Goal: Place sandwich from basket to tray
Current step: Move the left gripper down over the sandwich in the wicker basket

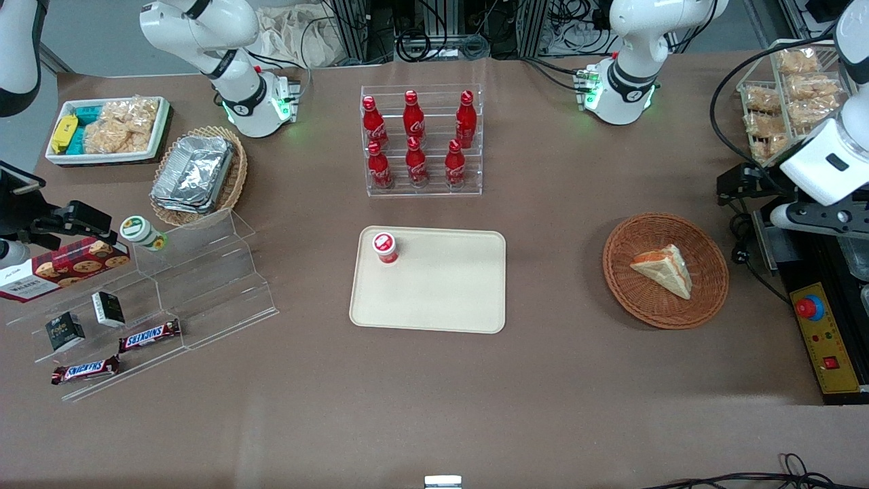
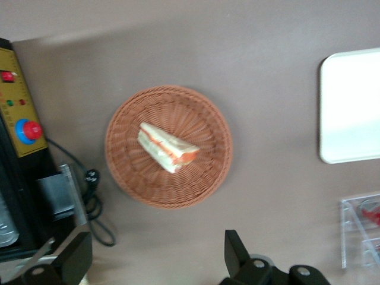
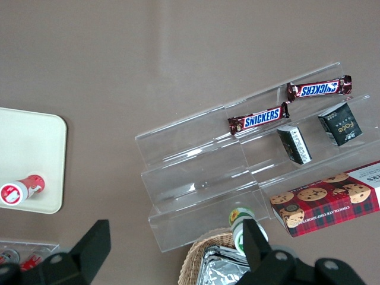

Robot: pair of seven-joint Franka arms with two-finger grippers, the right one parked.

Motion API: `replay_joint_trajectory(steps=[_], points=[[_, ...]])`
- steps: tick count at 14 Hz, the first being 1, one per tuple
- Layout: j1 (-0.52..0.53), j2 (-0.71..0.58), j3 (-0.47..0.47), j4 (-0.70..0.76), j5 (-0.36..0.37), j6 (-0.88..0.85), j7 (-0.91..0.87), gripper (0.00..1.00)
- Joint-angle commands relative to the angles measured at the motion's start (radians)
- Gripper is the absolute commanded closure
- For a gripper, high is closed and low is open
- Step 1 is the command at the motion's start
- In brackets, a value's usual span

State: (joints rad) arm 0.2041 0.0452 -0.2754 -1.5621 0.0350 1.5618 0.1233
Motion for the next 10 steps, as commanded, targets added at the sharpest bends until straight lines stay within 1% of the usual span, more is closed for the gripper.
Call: replay_joint_trajectory(steps=[1,4,5,7,8,10], points=[[-0.005,0.013,0.001,0.027,0.019,-0.052,0.015,0.00],[-0.005,0.041,0.001,0.025,0.019,-0.058,0.009,0.00],[-0.005,0.060,0.001,0.019,0.020,-0.060,-0.034,0.00],[0.009,0.061,0.007,-0.041,0.005,-0.020,-0.275,0.00],[0.027,0.056,0.010,-0.074,-0.022,0.016,-0.360,0.00],[0.035,0.023,0.012,-0.197,-0.024,0.136,-0.495,0.00]])
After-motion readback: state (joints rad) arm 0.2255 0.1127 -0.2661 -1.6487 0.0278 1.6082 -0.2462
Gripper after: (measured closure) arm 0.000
